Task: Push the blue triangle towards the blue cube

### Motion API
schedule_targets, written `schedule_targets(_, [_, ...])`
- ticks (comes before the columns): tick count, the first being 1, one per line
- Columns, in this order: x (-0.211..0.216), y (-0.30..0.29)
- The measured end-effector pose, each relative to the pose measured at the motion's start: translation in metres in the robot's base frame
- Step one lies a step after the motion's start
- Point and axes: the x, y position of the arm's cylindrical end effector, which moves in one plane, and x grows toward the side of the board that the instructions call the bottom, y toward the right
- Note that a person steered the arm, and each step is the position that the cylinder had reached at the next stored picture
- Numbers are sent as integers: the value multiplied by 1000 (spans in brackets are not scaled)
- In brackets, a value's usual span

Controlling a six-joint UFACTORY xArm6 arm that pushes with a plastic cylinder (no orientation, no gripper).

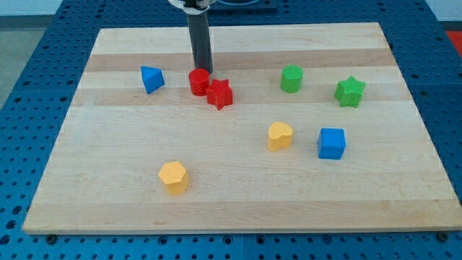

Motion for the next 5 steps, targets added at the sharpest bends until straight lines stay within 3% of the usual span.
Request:
schedule_targets(2, [0,-20])
schedule_targets(5, [0,-140])
